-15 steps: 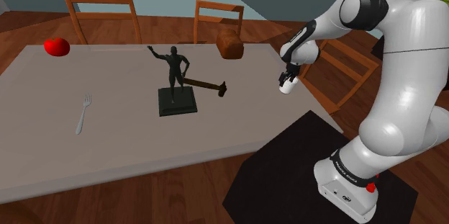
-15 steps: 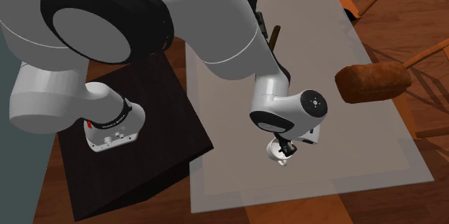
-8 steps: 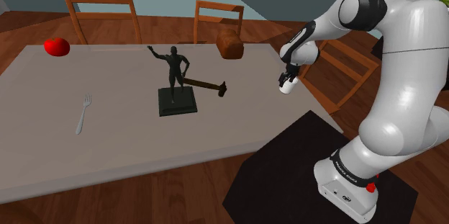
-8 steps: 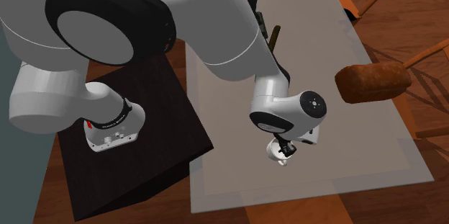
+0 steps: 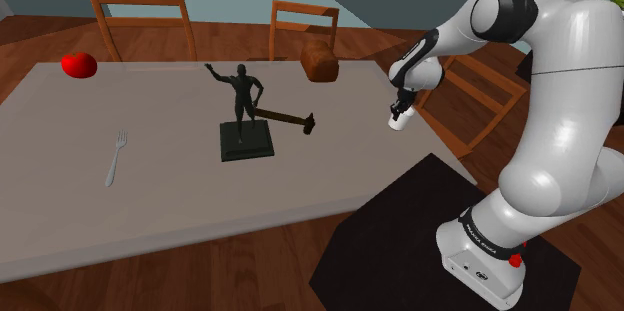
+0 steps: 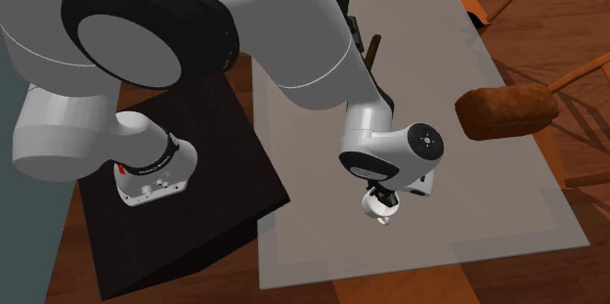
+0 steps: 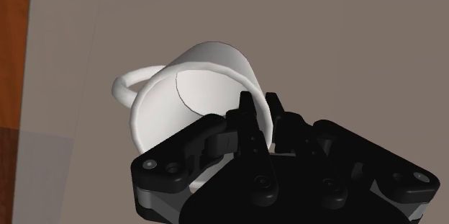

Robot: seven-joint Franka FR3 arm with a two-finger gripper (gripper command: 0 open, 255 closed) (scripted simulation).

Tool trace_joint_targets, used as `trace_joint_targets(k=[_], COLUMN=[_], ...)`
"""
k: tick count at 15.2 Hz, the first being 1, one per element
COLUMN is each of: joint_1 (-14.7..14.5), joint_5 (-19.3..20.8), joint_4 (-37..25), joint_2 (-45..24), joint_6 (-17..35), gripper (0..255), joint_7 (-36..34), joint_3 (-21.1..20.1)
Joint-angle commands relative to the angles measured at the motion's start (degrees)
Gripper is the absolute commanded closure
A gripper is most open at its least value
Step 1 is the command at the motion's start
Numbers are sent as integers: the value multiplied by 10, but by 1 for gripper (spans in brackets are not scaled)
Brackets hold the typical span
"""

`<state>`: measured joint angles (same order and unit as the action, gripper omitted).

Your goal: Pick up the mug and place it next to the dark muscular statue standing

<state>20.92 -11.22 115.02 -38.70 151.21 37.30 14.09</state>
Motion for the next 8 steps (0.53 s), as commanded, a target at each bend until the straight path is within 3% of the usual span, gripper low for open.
trace_joint_targets(k=[1,8], joint_1=[0,-10], joint_5=[0,11], joint_4=[0,13], joint_2=[0,41], joint_6=[0,-29], gripper=[255,255], joint_7=[0,-6], joint_3=[0,13])
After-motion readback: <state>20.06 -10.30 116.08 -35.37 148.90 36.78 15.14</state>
